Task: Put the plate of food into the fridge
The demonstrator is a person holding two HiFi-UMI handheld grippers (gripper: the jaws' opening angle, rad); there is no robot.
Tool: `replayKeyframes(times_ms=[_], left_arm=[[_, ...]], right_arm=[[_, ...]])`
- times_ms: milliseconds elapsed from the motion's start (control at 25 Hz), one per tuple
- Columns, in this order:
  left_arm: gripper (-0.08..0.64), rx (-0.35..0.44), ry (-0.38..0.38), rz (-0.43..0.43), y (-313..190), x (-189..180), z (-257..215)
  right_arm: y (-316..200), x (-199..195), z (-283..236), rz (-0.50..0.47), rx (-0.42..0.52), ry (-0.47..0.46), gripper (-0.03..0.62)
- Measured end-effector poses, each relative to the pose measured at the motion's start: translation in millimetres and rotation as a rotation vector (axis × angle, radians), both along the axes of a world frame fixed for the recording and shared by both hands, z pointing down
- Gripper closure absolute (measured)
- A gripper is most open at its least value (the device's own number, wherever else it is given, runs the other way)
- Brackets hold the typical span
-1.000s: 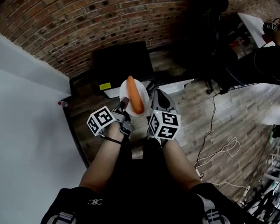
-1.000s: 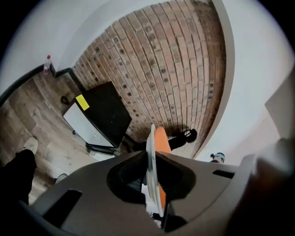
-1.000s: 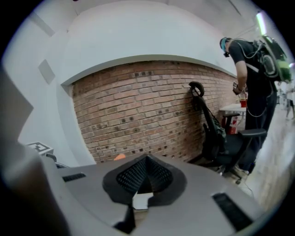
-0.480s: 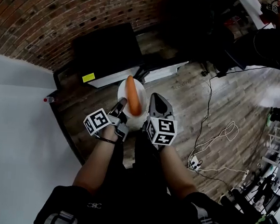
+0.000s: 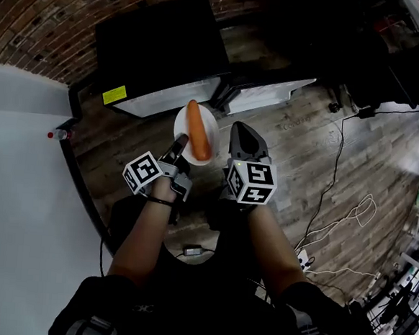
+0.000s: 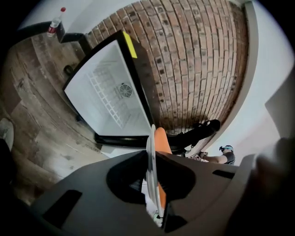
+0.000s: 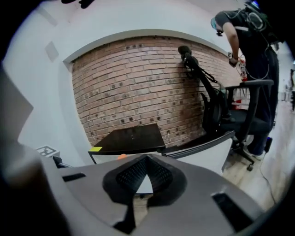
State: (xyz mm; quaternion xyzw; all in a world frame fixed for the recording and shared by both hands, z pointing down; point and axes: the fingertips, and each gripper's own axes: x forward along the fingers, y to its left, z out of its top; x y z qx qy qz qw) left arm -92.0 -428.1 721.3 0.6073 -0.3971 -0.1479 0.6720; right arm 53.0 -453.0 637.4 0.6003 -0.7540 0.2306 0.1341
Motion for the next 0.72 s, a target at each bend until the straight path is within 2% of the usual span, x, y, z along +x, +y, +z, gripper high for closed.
replayKeyframes(times_ms=[160,360,520,640,720], left_arm=[[0.528,0.053,-0.021,-0.033,-27.8,-5.3,96.7],[0.528,0.076,-0.015,-0.101,-48.6,-9.7,211.2],[0.528,0.073,0.022,-0.198,-71.2,-16.8,275.4],[0.528,0.079,0.017,-0.251,-89.6,-28.0,305.2],[0.528,0.083,0.008,-0.285,-104.0,-35.9,320.0]], right_arm=[[-29.8,-18.2,83.6,-0.08,0.075,-0.007,0.58],[-68.9,-44.9,166.5,-0.194,0.167,-0.011,0.58],[-88.1,-53.5,198.9,-0.261,0.22,-0.017,0.579],[-88.4,-49.8,213.3,-0.259,0.201,-0.023,0.579],[-86.6,-52.8,209.3,-0.297,0.195,-0.025,0.578]])
